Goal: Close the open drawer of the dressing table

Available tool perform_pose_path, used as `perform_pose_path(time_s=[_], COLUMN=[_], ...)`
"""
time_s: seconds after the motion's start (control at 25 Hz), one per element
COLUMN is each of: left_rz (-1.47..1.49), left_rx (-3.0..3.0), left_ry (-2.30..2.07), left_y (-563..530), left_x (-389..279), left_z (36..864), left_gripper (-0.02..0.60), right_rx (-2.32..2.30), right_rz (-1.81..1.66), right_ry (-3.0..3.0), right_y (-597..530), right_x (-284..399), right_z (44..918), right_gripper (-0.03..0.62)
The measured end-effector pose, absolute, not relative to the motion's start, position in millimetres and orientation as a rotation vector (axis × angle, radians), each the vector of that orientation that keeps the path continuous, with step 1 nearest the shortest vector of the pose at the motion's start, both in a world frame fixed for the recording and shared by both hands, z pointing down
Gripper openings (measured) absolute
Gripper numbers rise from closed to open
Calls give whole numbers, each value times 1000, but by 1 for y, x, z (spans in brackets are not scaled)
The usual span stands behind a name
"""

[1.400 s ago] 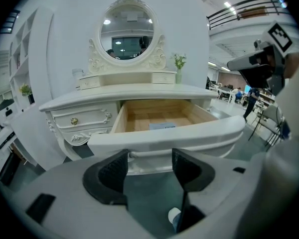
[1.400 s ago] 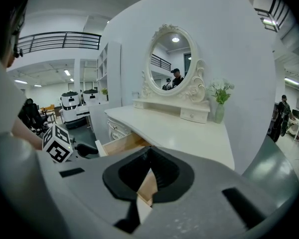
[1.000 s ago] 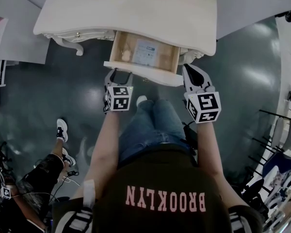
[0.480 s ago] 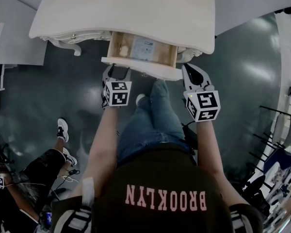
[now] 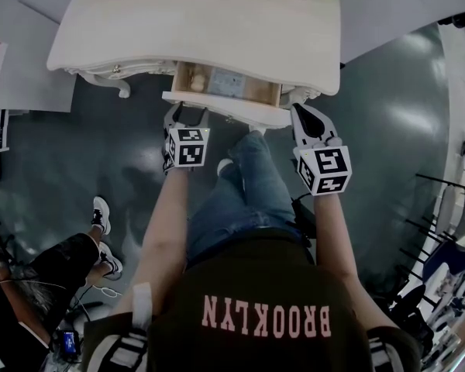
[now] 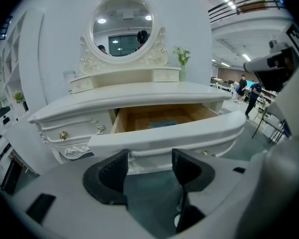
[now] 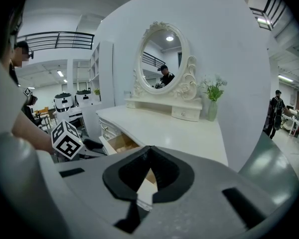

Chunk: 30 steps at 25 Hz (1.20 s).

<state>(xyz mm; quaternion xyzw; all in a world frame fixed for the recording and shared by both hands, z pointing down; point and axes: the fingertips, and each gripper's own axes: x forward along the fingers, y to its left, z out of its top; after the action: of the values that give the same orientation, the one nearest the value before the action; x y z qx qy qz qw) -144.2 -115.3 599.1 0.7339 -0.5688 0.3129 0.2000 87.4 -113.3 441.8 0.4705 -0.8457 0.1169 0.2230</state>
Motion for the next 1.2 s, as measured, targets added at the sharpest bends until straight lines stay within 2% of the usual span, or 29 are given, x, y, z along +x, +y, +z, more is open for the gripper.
perform_pose_path(time_s=[1.2], left_rz=[873], left_rx=[2038], left_ry=[-1603], left_y=[-195], left_x=[-139], left_z=[600], left_gripper=[255], right_rx=[1380], right_rz=[365], right_ry=[-2305], right_y=[-180], right_x=[116], right_z=[442], right_gripper=[-3])
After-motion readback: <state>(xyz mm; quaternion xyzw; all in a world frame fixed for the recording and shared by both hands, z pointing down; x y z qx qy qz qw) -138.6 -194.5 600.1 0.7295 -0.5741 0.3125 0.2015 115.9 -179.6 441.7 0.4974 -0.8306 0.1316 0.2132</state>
